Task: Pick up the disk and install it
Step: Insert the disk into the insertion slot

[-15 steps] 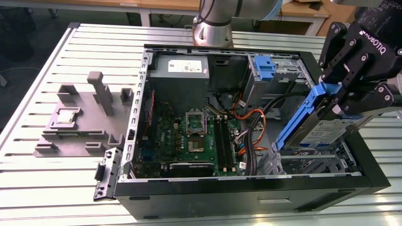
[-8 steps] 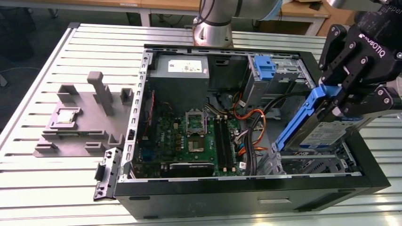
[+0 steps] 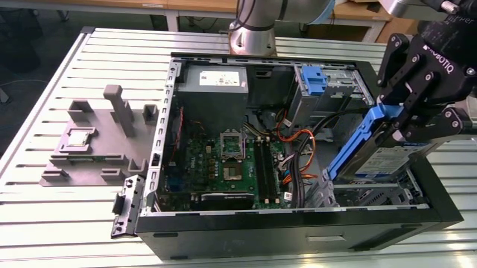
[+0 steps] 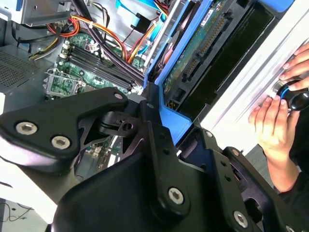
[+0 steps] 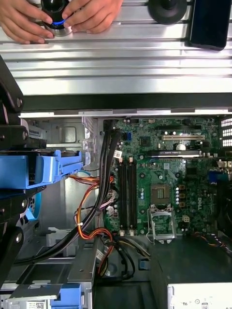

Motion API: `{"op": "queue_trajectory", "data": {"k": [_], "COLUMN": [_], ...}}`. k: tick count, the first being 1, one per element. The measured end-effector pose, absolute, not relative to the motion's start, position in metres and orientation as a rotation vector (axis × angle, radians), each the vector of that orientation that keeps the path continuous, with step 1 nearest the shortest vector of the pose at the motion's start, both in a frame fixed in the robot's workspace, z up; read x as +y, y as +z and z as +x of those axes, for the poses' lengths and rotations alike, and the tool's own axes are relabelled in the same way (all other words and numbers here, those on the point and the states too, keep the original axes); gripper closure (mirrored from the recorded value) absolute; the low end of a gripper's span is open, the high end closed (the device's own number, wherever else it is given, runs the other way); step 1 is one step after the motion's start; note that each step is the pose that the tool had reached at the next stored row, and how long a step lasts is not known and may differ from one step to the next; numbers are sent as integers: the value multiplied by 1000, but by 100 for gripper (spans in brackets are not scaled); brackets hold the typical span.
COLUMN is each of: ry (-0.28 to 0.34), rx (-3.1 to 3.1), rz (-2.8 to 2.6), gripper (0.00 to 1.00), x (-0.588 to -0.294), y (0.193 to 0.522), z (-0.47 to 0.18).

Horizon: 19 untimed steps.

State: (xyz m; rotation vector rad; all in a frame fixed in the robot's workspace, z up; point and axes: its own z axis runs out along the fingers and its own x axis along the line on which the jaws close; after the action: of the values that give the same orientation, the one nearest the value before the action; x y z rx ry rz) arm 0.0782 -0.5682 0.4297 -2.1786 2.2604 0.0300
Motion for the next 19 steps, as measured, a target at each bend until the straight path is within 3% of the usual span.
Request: {"op": "queue_trajectory", "data": {"k": [19], "ry": [35], "rx": [2262], "rz": [-2180], "gripper": [63], "x": [-568], "y": [424], "z": [78]}}
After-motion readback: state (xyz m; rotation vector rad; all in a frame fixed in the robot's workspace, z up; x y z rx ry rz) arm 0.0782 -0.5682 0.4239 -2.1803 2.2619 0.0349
